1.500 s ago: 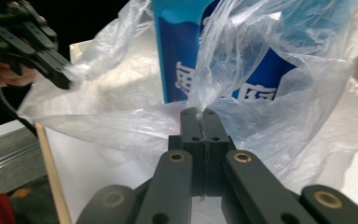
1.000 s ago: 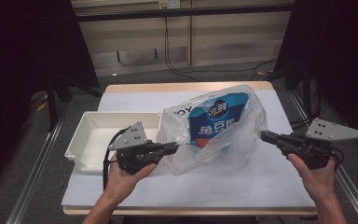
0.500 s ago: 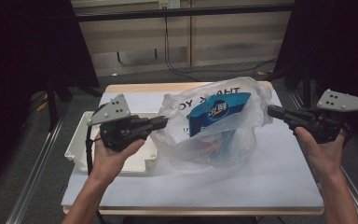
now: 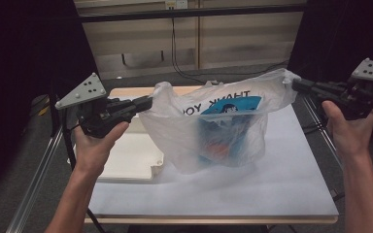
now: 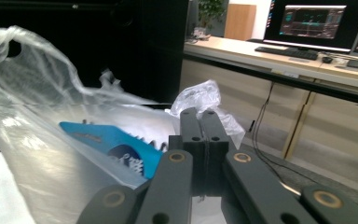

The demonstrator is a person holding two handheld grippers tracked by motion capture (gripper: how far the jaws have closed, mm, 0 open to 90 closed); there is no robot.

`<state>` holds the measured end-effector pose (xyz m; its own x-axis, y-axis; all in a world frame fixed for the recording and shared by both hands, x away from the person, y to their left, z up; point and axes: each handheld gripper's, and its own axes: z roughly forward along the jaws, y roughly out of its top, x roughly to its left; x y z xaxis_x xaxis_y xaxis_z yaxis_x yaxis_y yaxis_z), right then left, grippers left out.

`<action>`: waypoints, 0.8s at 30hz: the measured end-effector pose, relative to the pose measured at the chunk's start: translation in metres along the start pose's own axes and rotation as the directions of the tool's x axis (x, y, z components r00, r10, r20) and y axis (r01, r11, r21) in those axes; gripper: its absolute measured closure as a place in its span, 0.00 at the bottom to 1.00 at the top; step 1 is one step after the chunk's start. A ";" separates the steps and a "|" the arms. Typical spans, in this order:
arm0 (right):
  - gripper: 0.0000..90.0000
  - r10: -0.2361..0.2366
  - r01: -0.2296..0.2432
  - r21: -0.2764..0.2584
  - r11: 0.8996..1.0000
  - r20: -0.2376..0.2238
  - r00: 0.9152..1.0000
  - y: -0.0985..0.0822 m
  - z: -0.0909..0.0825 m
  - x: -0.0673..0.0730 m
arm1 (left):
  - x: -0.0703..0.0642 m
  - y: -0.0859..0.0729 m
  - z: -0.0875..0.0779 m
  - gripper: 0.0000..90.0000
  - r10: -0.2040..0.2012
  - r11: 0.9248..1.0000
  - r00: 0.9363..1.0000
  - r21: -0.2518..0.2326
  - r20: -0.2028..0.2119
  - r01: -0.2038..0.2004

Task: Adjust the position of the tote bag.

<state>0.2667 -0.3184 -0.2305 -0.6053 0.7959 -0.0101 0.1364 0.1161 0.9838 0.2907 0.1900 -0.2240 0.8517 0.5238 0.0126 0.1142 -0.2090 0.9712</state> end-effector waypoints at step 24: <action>1.00 0.022 -0.024 0.014 1.000 0.131 0.991 0.018 0.011 -0.024 | 0.014 0.004 -0.001 1.00 0.001 1.000 0.999 0.012 -0.046 0.000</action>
<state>0.2922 -0.3294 -0.2142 -0.4941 0.8693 -0.0115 0.1619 0.1050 0.9812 0.3028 0.1969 -0.2196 0.8273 0.5613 0.0241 0.1203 -0.2189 0.9683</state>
